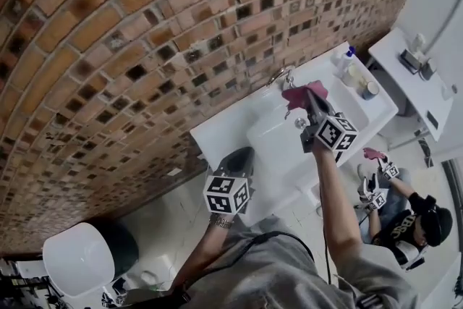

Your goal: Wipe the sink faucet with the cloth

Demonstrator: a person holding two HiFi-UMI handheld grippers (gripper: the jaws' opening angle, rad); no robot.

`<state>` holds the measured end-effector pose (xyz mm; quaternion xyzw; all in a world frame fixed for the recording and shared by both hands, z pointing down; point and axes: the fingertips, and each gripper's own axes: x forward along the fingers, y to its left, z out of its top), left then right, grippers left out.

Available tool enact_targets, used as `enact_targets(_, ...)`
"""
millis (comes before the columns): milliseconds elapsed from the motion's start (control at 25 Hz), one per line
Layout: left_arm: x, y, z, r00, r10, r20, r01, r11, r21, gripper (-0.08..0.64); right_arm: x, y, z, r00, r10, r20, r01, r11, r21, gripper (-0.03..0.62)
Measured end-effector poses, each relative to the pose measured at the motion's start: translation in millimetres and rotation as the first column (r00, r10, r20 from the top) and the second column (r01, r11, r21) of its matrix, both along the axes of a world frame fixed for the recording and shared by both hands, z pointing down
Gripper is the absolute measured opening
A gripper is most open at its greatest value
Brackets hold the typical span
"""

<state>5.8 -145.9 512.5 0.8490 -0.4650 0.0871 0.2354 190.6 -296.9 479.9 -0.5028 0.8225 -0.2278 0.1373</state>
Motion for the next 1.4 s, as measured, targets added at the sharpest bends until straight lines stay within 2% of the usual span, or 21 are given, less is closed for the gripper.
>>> enact_targets(80,1,-21,0,1.000,0.006,-0.001,-0.006,1.000,0.007,0.034,-6,-29,-17,1.000,-0.023,0.011,0.022,0.999,0.023,0.000)
enact_targets(200,-4,-46,0,1.000,0.017,-0.004,-0.017,1.000,0.010,0.034,-36,-55,-19,0.998,-0.070,-0.003,0.070,0.997,0.022,0.000)
enact_targets(320,-10,-69,-8,1.000,0.022,-0.013,-0.021,0.999,0.029,0.034,-63,-83,12,0.995,-0.094,-0.028,0.093,0.994,-0.053,0.000)
enact_targets(480,-24,-98,-19,1.000,0.009,-0.017,-0.008,0.998,0.055,0.034,-67,-122,54,0.994,-0.054,-0.097,0.038,0.987,-0.156,0.000)
enact_targets(600,-34,-111,-16,1.000,-0.006,-0.022,0.007,0.999,0.043,0.034,-53,-142,74,0.983,-0.015,-0.183,-0.021,0.981,-0.194,0.000)
enact_targets(800,-41,-125,-3,0.999,-0.024,-0.034,0.024,1.000,0.013,0.034,-26,-174,79,0.960,0.022,-0.277,-0.072,0.982,-0.172,0.000)
enact_targets(920,-38,-125,5,0.999,-0.017,-0.033,0.017,1.000,-0.007,0.034,2,-188,90,0.959,0.076,-0.271,-0.135,0.969,-0.205,0.000)
enact_targets(1080,-33,-124,9,0.999,-0.006,-0.034,0.006,1.000,-0.015,0.034,46,-188,132,0.949,0.122,-0.292,-0.213,0.928,-0.306,0.000)
enact_targets(1160,-34,-125,9,0.999,-0.007,-0.035,0.007,1.000,-0.015,0.034,64,-178,146,0.954,0.148,-0.262,-0.233,0.915,-0.330,0.000)
enact_targets(1320,-37,-129,11,0.999,-0.021,-0.043,0.020,1.000,-0.018,0.034,86,-157,129,0.949,0.227,-0.221,-0.279,0.929,-0.245,0.000)
enact_targets(1400,-36,-130,13,0.999,-0.025,-0.047,0.024,1.000,-0.020,0.034,84,-155,117,0.953,0.222,-0.209,-0.264,0.943,-0.202,0.000)
